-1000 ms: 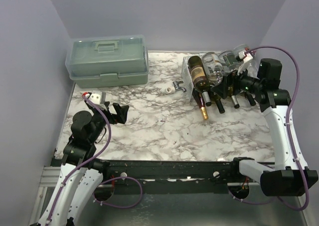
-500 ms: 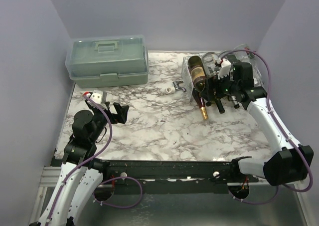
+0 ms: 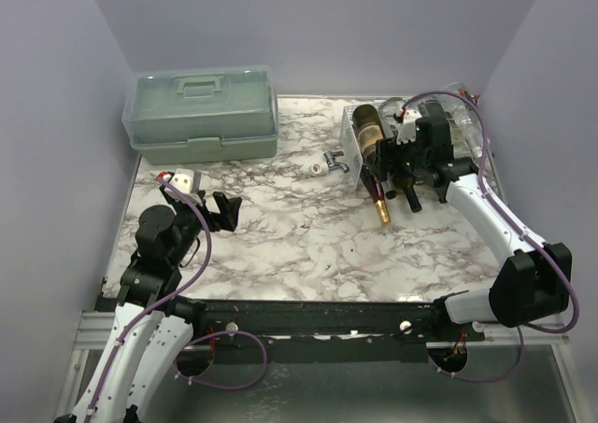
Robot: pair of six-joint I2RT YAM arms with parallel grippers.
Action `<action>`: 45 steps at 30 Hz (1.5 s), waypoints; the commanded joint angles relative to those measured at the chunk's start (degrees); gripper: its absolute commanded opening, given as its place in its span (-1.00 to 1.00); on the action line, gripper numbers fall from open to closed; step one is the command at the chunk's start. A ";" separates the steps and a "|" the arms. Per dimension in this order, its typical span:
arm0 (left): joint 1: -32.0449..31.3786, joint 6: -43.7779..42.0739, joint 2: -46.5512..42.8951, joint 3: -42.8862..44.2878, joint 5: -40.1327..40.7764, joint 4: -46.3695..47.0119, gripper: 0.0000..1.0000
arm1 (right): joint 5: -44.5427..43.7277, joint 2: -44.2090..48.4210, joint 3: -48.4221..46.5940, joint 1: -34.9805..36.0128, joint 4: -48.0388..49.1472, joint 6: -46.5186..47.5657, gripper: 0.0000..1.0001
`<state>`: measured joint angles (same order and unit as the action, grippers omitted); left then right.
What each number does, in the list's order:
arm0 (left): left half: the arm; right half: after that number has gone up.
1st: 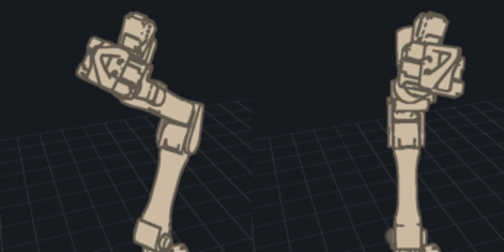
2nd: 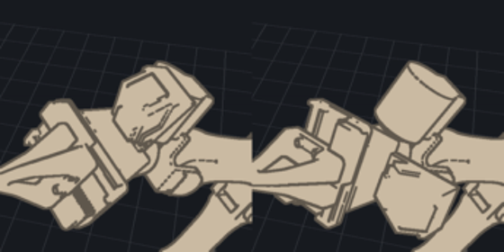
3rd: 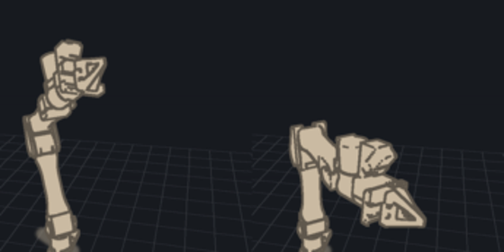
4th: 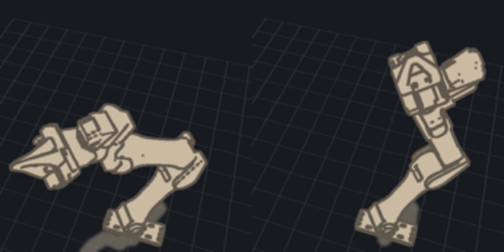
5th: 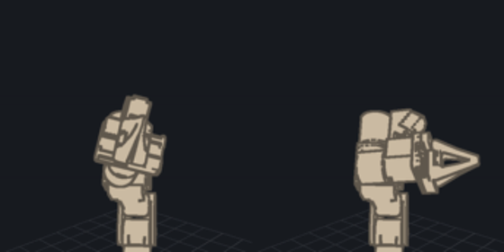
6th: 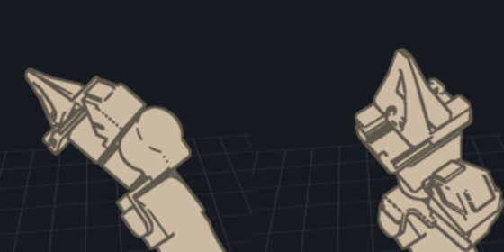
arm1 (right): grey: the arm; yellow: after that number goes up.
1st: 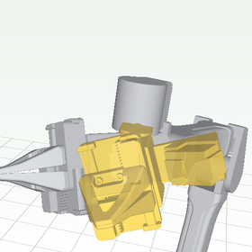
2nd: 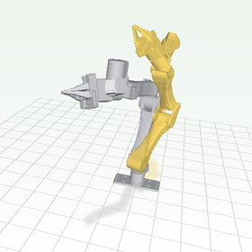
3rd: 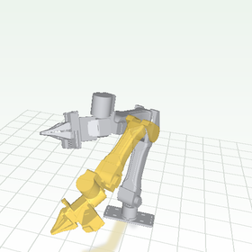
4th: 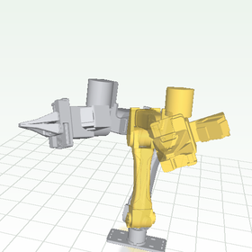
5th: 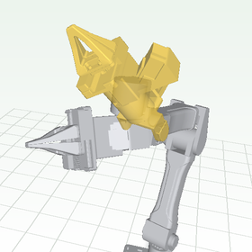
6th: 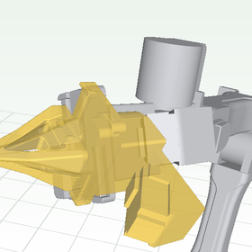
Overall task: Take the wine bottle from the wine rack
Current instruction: Pick up the wine bottle from the wine rack.
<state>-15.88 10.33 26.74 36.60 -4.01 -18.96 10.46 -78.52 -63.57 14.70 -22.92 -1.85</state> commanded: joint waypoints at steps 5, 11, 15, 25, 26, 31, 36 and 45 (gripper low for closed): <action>-0.12 -0.75 0.14 -0.45 0.93 0.52 0.97 | -3.68 -1.72 3.04 1.05 3.75 -1.88 0.44; -0.12 -0.84 0.11 -0.48 1.01 0.59 0.97 | -5.09 -2.86 4.02 1.65 5.09 -2.03 0.31; -0.12 -0.85 -0.03 -0.43 1.09 0.55 0.97 | -5.61 -3.25 4.41 1.99 6.08 -2.53 0.26; -0.12 -0.97 -0.21 -0.55 1.08 0.59 0.97 | -6.04 -3.72 5.52 2.40 7.18 -3.27 0.13; -0.12 -0.92 -0.23 -0.56 1.11 0.58 0.97 | -6.06 -3.65 5.71 2.41 7.32 -3.36 0.13; -0.11 -1.01 -0.32 -0.55 1.11 0.55 0.97 | -6.37 -4.25 5.76 2.70 7.19 -3.76 0.12; -0.11 -1.01 -0.55 -0.54 1.29 0.59 0.97 | -6.68 -4.69 5.82 2.78 7.18 -3.82 0.15; -0.12 -1.01 -0.60 -0.55 1.20 0.55 0.97 | -7.02 -5.63 5.73 3.04 7.03 -4.11 0.15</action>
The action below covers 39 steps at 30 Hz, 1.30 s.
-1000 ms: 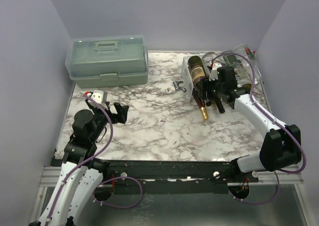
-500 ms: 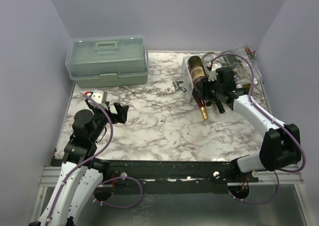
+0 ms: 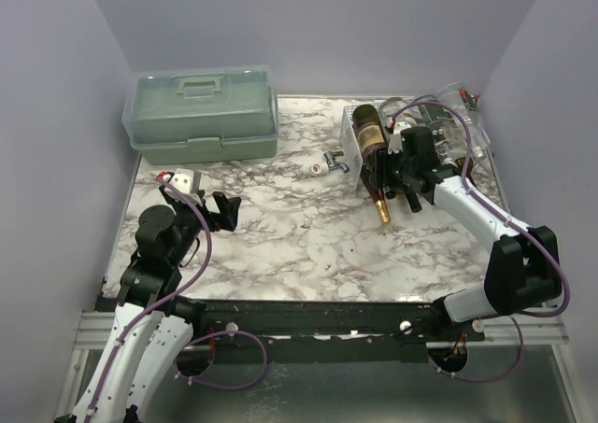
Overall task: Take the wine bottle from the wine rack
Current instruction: Pick up the wine bottle from the wine rack.
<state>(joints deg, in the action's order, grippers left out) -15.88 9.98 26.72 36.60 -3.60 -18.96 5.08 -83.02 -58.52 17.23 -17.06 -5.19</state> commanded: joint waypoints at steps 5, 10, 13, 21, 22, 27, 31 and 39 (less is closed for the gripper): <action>-0.12 -0.66 -0.79 -0.52 0.83 0.51 0.97 | -2.07 -1.58 0.34 0.86 1.06 -1.03 0.13; -0.11 -0.74 -0.83 -0.60 0.96 0.58 0.97 | -2.68 -1.27 0.71 0.95 1.29 -1.18 0.06; -0.12 -0.75 -0.90 -0.65 0.96 0.52 0.97 | -3.26 -0.85 0.89 0.96 1.34 -1.29 -0.06; -0.12 -0.84 -0.99 -0.59 1.13 0.54 0.98 | -4.11 2.21 0.99 0.97 1.15 -1.40 -0.76; -0.12 -0.84 -0.97 -0.59 1.13 0.56 0.97 | -4.46 3.06 1.08 0.96 1.23 -1.46 -0.87; -0.12 -0.84 -0.94 -0.64 1.09 0.58 0.97 | -4.38 7.50 1.47 0.94 1.77 -1.99 -0.99; -0.12 -0.84 -0.80 -0.67 1.13 0.59 0.97 | -3.19 9.78 1.34 0.87 1.97 -1.67 -0.99; -0.12 -0.78 -0.69 -0.77 1.13 0.52 0.97 | 0.19 12.20 1.51 0.77 2.11 -1.06 -1.00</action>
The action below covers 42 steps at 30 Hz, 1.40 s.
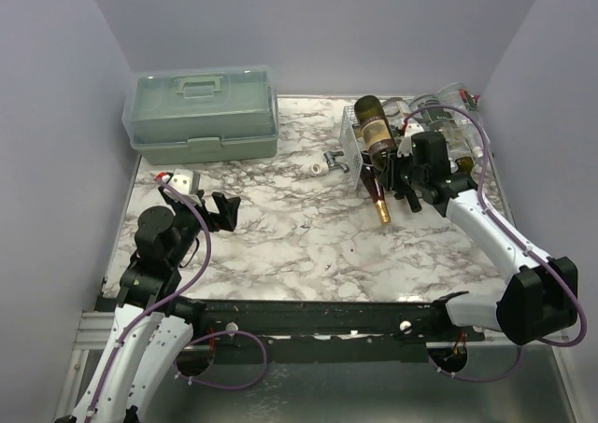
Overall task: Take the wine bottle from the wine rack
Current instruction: Pick up the wine bottle from the wine rack, then place the wine bottle at the center of the board.
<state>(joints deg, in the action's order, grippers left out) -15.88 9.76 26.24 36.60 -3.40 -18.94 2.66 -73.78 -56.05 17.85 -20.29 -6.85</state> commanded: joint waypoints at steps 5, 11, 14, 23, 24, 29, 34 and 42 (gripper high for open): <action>-0.12 -0.66 -0.20 -0.79 0.79 0.61 0.97 | 4.89 4.73 -0.75 0.17 5.25 1.53 -1.00; -0.12 -0.79 -0.06 -0.91 0.33 0.78 0.97 | 6.64 6.91 -0.10 -0.70 5.09 2.90 -1.00; -0.11 -0.82 -0.07 -0.99 -0.34 1.00 0.97 | 8.75 7.97 0.08 -1.07 4.24 4.49 -0.99; -0.12 0.00 -2.46 -2.46 -12.99 5.63 0.98 | 18.77 10.13 -0.38 -2.46 0.48 12.05 -0.99; -0.12 -0.38 -2.84 -2.86 -15.29 6.22 0.98 | 20.09 10.38 -0.40 -2.57 -0.04 13.00 -0.99; -1.28 -5.88 -4.86 -7.71 -34.79 14.87 0.98 | 25.04 11.89 -0.55 -2.66 -2.78 17.75 -1.00; -9.75 -11.76 -6.72 -9.91 -30.84 16.62 0.97 | 30.59 12.13 -0.55 -2.65 -5.11 21.54 -1.00; -25.31 -25.02 -2.11 -9.24 -21.34 13.76 0.97 | 35.49 13.15 -1.66 -2.64 -11.21 29.67 -0.99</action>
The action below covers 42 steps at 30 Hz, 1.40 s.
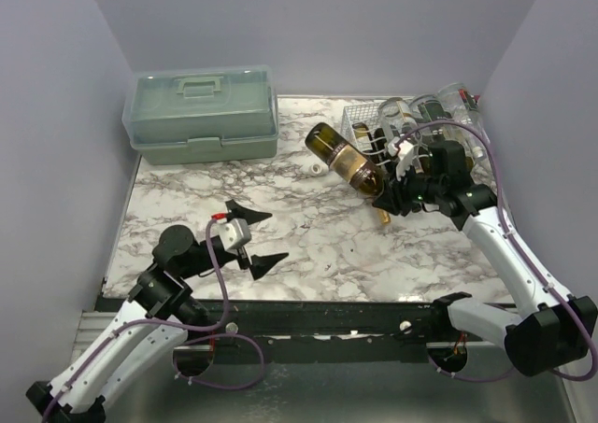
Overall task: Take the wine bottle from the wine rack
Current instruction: Place the wine bottle at the center of the board.
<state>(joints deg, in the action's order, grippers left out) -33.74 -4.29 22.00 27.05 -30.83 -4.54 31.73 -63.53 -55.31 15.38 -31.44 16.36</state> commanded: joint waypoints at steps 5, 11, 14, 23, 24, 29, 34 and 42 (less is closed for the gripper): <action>-17.00 -22.93 3.38 0.56 17.19 -1.71 0.97 | 8.41 4.09 -2.31 -0.19 -4.52 11.21 -0.99; -23.87 -29.86 8.73 2.98 26.75 -0.69 0.96 | 10.21 5.07 -1.19 -0.13 -9.98 18.20 -0.99; -26.49 -32.19 12.39 4.33 29.75 1.06 0.96 | 10.86 6.09 -0.22 -0.17 -11.05 19.82 -1.00; -30.72 -38.97 23.41 8.81 32.22 4.24 0.97 | 15.07 5.07 3.11 -0.22 -13.53 23.14 -0.99; -30.89 -39.12 24.25 9.39 32.00 4.27 0.97 | 15.78 4.70 3.36 -0.18 -14.13 24.35 -0.99; -31.29 -40.62 27.90 11.52 30.84 6.51 0.98 | 19.26 2.35 5.68 -0.17 -13.46 25.14 -0.99; -31.30 -42.89 32.46 13.65 29.46 6.53 0.98 | 18.68 1.40 6.28 -0.23 -13.81 26.26 -1.00; -31.24 -45.12 40.24 17.59 26.01 5.27 0.97 | 19.07 2.10 7.65 -0.22 -14.45 27.06 -0.99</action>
<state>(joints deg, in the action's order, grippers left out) -64.64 -47.20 59.20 41.45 -1.43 1.04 44.75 -62.70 -47.88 15.35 -47.72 41.74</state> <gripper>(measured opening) 0.986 0.359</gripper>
